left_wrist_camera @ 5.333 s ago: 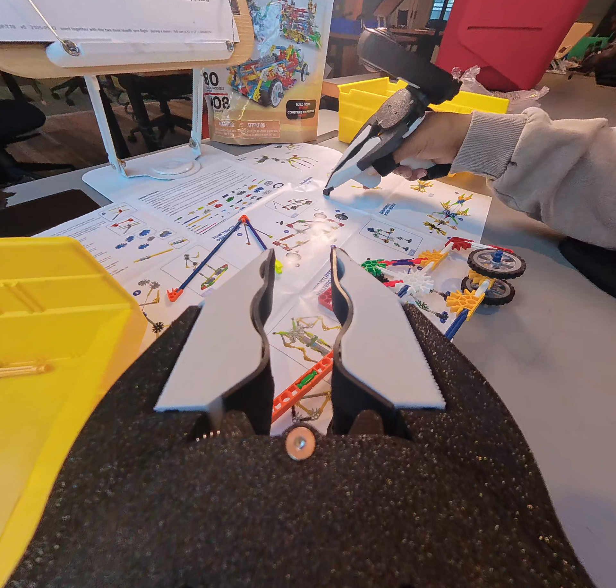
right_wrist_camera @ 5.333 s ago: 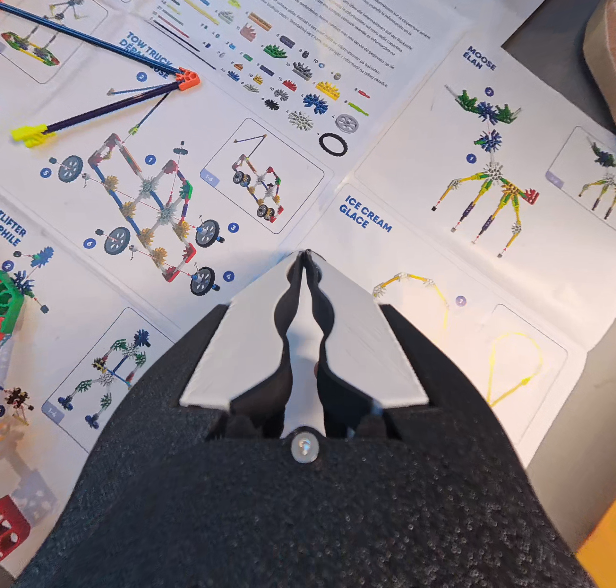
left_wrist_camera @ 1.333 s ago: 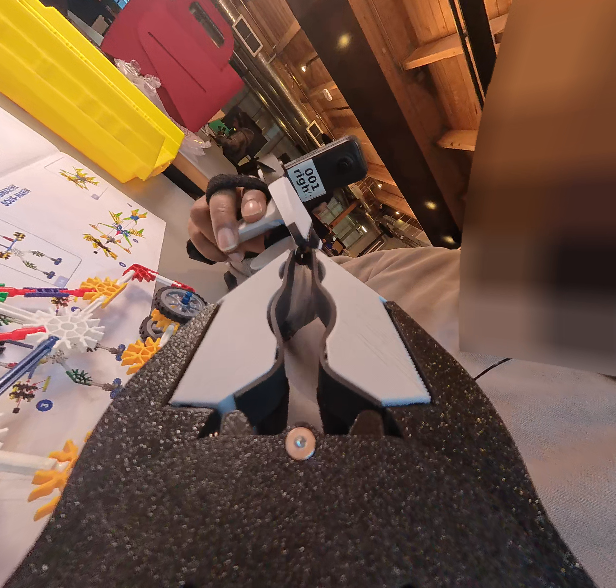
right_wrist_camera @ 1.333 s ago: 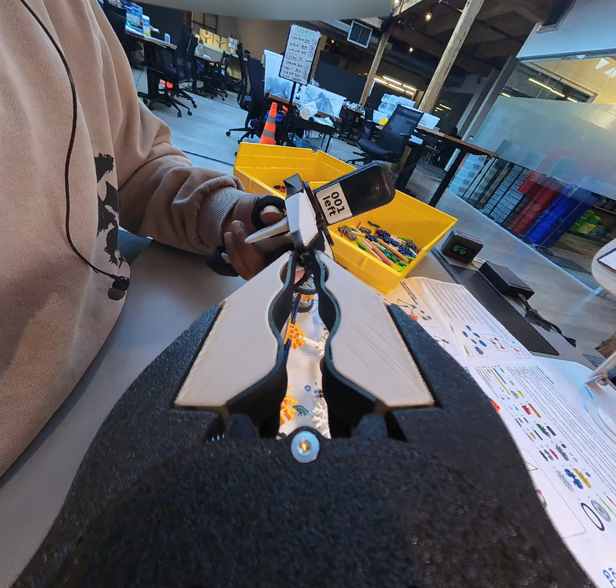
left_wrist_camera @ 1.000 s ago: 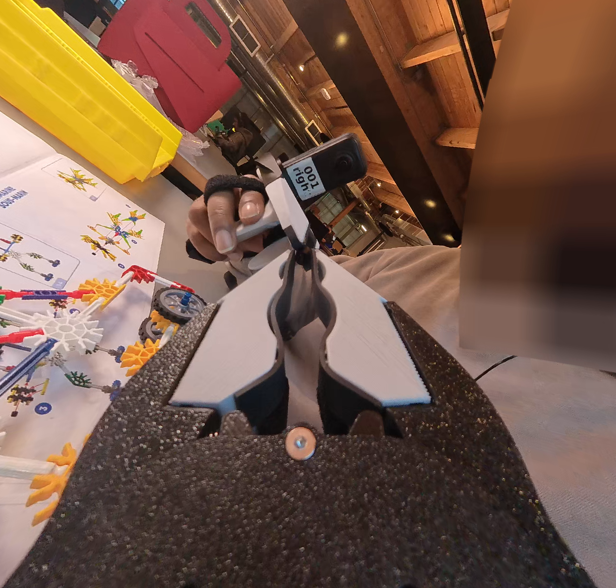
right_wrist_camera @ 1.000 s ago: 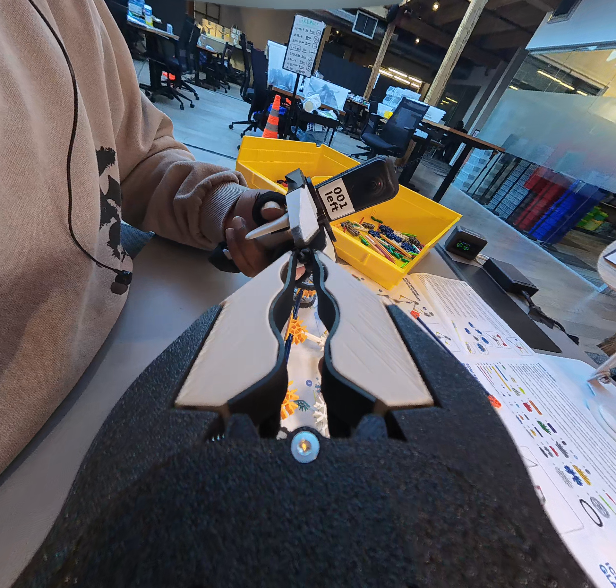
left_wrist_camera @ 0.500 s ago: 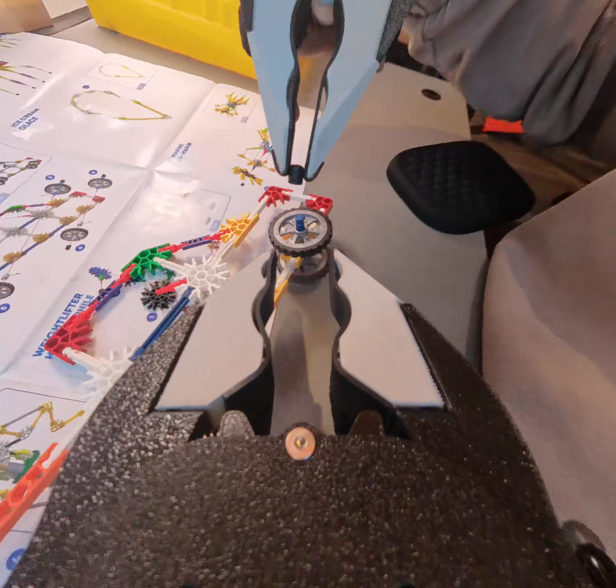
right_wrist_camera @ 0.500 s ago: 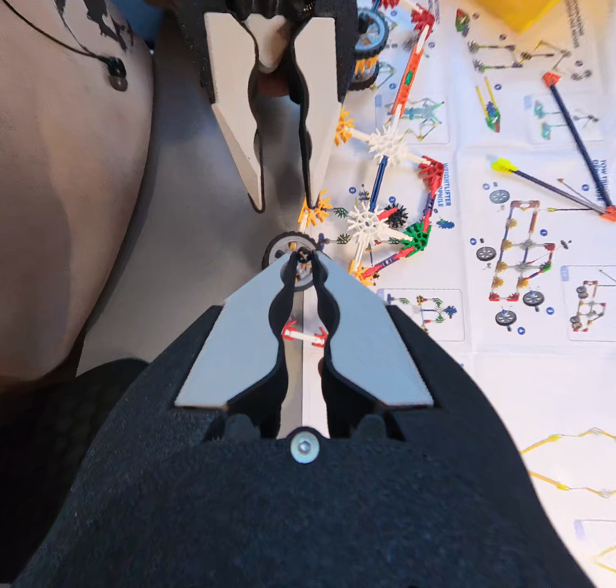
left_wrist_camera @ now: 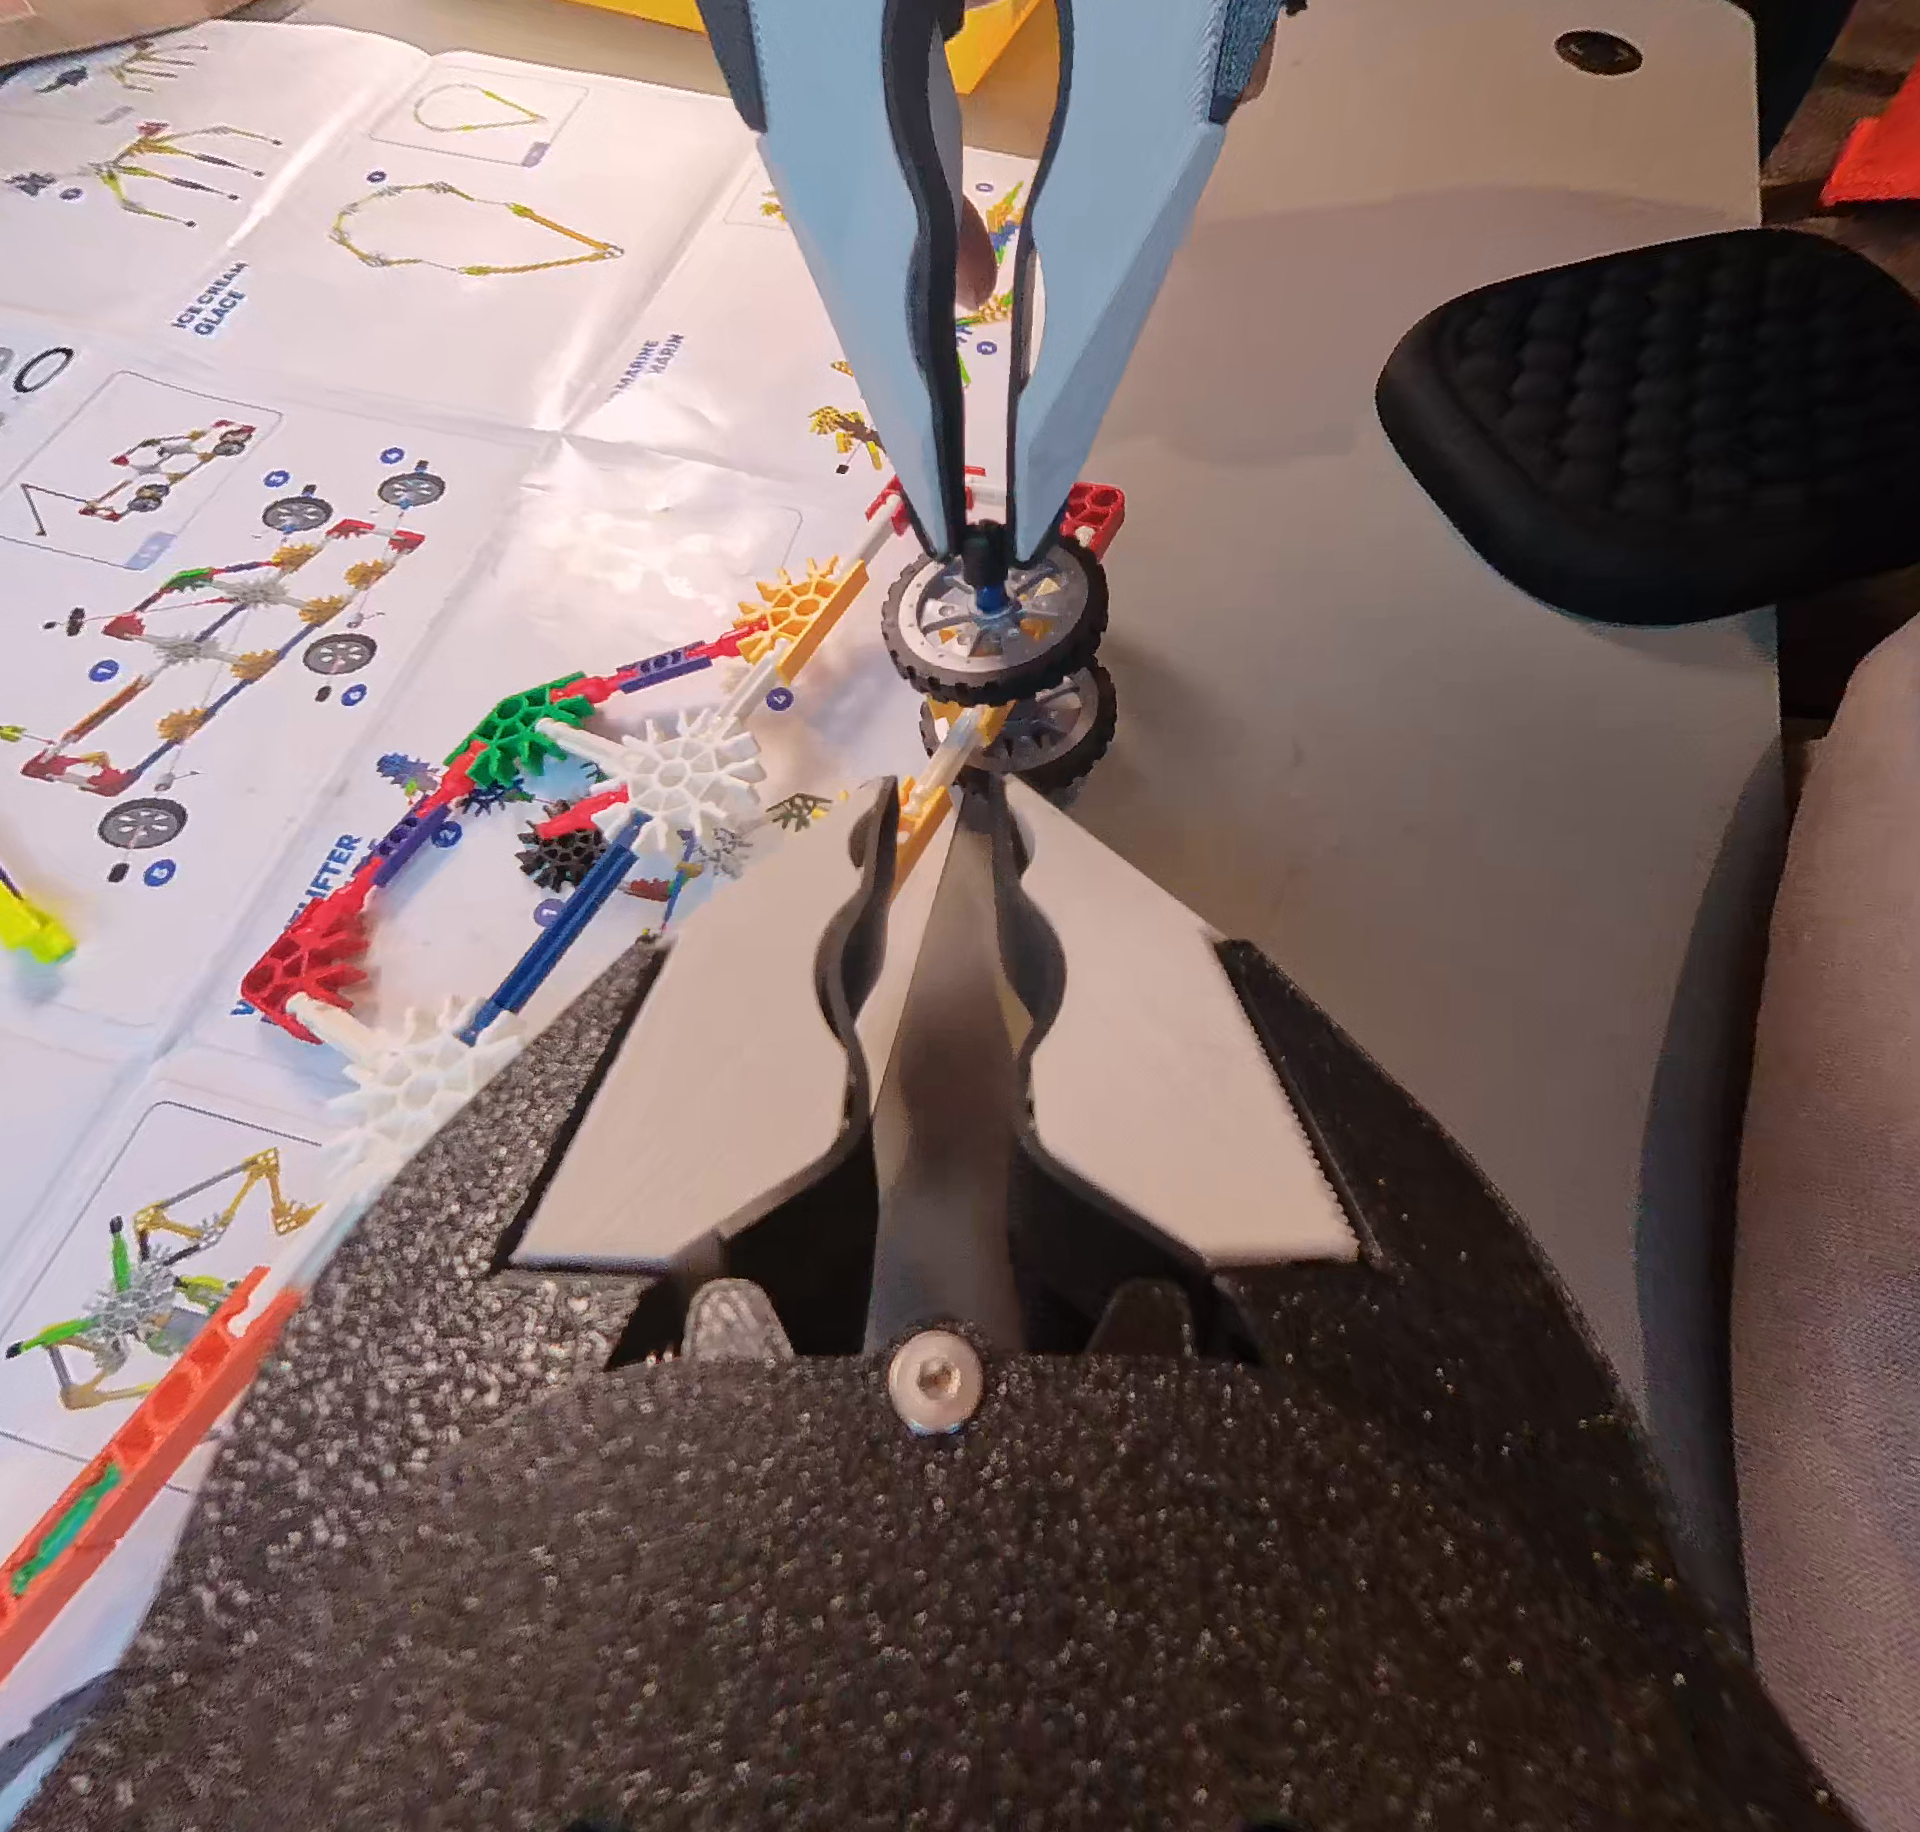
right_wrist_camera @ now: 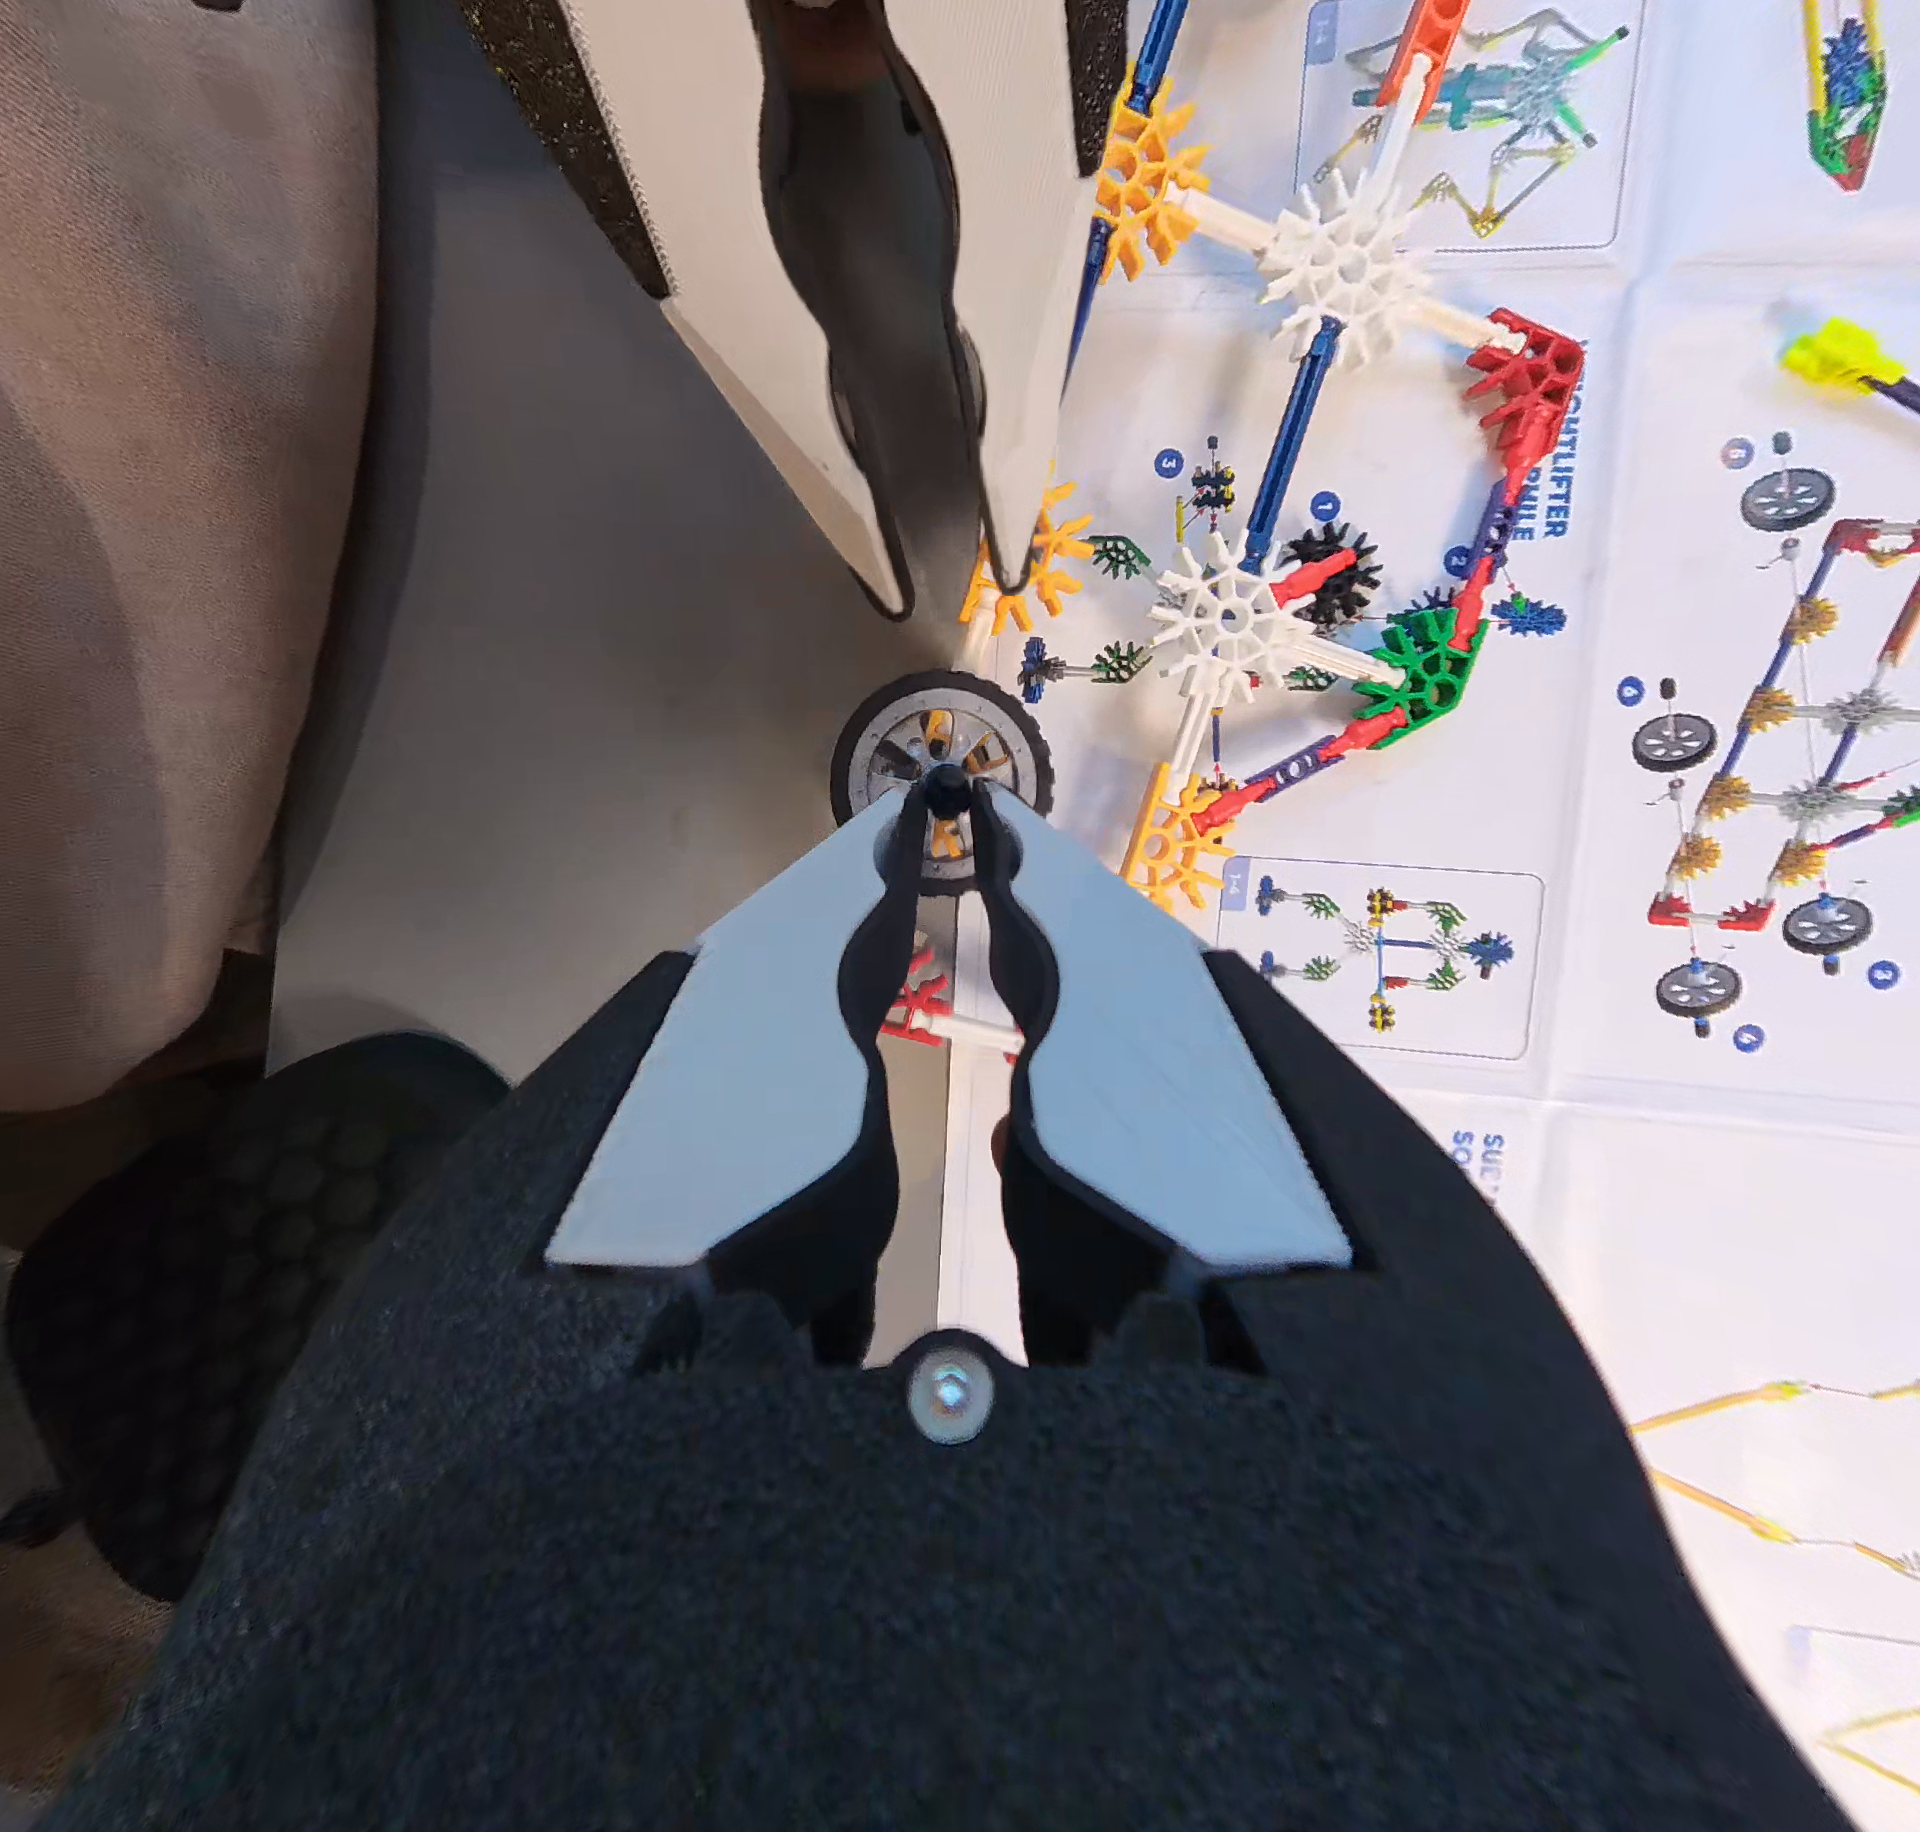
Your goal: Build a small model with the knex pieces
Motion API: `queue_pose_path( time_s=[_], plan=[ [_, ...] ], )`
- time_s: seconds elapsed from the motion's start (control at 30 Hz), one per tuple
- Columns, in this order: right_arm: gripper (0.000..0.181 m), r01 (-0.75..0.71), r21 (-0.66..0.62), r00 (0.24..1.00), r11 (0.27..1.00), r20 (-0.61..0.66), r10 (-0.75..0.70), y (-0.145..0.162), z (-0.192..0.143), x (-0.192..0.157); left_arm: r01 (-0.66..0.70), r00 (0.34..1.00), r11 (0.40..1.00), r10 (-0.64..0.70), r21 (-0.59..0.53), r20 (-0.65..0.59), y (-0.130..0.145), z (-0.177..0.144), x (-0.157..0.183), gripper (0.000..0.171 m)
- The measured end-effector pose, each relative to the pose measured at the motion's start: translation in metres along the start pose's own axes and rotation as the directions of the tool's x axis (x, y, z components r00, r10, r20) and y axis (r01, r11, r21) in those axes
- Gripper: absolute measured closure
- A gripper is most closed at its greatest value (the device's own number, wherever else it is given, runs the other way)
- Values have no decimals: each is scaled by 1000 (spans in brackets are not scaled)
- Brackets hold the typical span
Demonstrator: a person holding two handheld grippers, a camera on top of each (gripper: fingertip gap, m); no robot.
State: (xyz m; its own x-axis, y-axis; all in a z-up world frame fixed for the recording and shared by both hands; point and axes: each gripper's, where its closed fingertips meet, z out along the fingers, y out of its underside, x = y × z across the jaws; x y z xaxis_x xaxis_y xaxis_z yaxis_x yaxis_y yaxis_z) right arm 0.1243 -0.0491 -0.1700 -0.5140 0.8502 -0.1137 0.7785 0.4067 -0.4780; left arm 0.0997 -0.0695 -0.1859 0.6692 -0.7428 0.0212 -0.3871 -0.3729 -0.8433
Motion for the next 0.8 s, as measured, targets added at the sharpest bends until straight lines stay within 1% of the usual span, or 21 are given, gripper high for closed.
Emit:
queue_pose_path(
  time_s=[0.2,0.4,0.47,0.57,0.63,0.8],
  plan=[
    [175,8,-52,1000,999,11,-7,-1,2,0,12,1000,1000,-12,-17,0,4,1,-4,171],
    [175,54,-196,999,979,3,-55,0,4,2,15,1000,1000,-15,-27,1,5,1,-4,171],
    [174,64,-251,998,966,7,-64,5,6,3,13,1000,999,-13,-33,-8,7,2,-1,171],
    [174,72,-262,997,962,26,-68,5,7,2,-14,1000,999,14,-38,7,8,2,-1,171],
    [174,65,-256,997,964,66,-49,5,8,-4,-16,1000,999,15,-39,-6,8,2,3,171],
    [174,-2,-188,993,982,117,25,3,7,-9,-28,1000,999,28,-35,-1,8,1,4,171]
  ],
)
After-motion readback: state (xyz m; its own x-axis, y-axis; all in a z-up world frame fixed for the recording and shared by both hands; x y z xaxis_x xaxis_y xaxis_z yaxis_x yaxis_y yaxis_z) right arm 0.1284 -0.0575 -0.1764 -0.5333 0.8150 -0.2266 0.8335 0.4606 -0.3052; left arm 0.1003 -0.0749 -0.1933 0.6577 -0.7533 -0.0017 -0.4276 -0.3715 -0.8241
